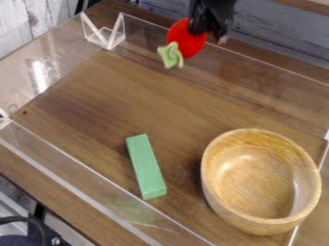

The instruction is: Move the red object to the left side of the table

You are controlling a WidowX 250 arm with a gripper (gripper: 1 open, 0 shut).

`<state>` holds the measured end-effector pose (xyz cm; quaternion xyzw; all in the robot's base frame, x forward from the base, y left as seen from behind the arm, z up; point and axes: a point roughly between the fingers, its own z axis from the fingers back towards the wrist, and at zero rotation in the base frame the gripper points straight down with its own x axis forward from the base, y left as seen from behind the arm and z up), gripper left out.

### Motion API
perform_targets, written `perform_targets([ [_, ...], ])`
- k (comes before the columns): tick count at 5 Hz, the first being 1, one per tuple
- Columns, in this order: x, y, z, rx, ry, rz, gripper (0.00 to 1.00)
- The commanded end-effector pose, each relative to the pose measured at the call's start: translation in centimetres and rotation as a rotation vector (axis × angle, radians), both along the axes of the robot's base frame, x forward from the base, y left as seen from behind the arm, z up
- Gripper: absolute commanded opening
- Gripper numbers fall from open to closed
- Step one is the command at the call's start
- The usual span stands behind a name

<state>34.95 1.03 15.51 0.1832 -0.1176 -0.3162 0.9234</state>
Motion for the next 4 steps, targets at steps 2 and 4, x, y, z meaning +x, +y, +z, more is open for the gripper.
perform_targets([
  [2, 1.8, 3.3, 2.7, -0.037, -0.089, 0.190, 0.00],
  [4, 1.3, 6.2, 2.8, -0.050, -0.083, 0.290, 0.00],
])
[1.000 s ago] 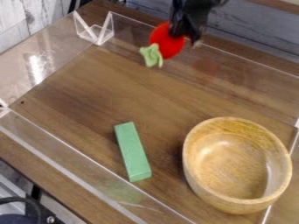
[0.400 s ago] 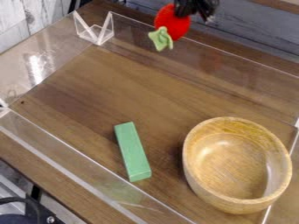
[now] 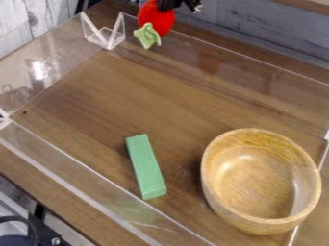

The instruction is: Move the red object to the left side of the table

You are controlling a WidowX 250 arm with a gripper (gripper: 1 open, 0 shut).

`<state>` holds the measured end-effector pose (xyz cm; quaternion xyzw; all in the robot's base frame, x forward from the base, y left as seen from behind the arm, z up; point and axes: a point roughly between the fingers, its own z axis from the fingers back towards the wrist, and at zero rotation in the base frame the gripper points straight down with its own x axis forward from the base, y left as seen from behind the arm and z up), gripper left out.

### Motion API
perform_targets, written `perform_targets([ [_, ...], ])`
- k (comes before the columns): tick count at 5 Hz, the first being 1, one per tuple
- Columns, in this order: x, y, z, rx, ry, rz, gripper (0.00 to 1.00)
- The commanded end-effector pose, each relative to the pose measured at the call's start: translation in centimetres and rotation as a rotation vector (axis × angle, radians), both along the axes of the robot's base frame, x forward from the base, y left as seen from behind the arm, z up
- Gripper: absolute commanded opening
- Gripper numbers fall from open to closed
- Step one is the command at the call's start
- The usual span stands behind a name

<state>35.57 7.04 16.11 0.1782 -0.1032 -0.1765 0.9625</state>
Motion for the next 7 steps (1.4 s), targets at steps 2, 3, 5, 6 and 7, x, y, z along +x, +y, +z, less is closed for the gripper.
perform_targets([
  [2, -1.1, 2.1, 0.9, -0.006, -0.066, 0.000, 0.00],
  [3, -2.7, 3.8, 0.0, -0.006, -0.057, 0.028, 0.00],
  [5, -6.0, 7.5, -0.5, -0.032, -0.048, 0.185, 0.00],
  [6, -5.8, 8.0, -1.5, -0.042, -0.037, 0.229, 0.00],
  [7, -5.7, 8.6, -2.7, -0.059, -0.027, 0.277, 0.00],
])
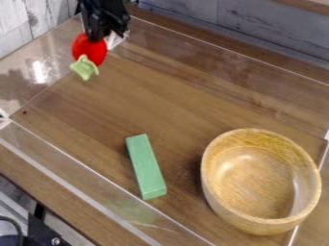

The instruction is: Move the red object to the left side of the table

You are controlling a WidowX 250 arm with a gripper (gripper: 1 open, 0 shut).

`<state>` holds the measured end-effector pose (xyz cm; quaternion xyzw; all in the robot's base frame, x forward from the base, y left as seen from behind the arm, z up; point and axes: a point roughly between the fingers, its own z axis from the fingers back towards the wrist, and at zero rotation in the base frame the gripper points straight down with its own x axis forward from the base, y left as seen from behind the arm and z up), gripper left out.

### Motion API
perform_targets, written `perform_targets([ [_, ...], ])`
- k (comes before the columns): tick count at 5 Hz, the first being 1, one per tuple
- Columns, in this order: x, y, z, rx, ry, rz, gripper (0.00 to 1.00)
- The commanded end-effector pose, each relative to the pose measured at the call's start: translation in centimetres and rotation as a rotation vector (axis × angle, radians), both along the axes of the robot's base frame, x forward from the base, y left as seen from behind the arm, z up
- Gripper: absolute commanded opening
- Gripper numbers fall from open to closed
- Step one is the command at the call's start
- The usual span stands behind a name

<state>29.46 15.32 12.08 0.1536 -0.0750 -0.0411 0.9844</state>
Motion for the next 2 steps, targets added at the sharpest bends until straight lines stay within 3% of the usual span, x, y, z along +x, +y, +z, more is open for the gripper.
perform_targets([
  [1, 0.6, 1.0, 0.4, -0.001, -0.036, 0.067, 0.00],
  [2, 0.4, 1.5, -1.7, -0.022, -0.031, 0.065, 0.00],
])
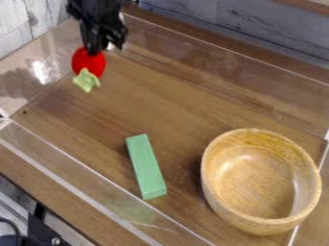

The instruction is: Move the red object to the left side of the table

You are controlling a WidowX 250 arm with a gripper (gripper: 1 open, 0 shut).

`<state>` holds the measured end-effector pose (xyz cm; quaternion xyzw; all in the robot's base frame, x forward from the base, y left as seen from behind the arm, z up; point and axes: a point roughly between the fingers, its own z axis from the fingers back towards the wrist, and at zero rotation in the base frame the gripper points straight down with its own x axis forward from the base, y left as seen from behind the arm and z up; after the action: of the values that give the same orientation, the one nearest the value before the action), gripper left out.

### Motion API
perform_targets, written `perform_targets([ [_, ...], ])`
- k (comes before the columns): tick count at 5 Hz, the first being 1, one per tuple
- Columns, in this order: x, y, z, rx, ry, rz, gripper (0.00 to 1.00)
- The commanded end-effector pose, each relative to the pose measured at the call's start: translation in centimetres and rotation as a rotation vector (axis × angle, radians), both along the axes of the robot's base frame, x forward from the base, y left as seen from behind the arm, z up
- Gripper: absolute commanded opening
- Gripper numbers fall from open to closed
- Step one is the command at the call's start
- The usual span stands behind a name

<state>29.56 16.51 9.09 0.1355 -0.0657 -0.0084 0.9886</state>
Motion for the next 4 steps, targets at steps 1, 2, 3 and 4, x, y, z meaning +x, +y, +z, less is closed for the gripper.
perform_targets([
  [1, 0.2, 0.6, -0.8, 0.004, -0.034, -0.006, 0.00],
  [2, 0.2, 1.8, -1.2, -0.023, -0.034, 0.092, 0.00],
  [3, 0.0, 3.0, -1.1, -0.052, -0.033, 0.177, 0.00],
  [4, 0.0, 2.8, -1.6, -0.097, -0.024, 0.183, 0.00],
])
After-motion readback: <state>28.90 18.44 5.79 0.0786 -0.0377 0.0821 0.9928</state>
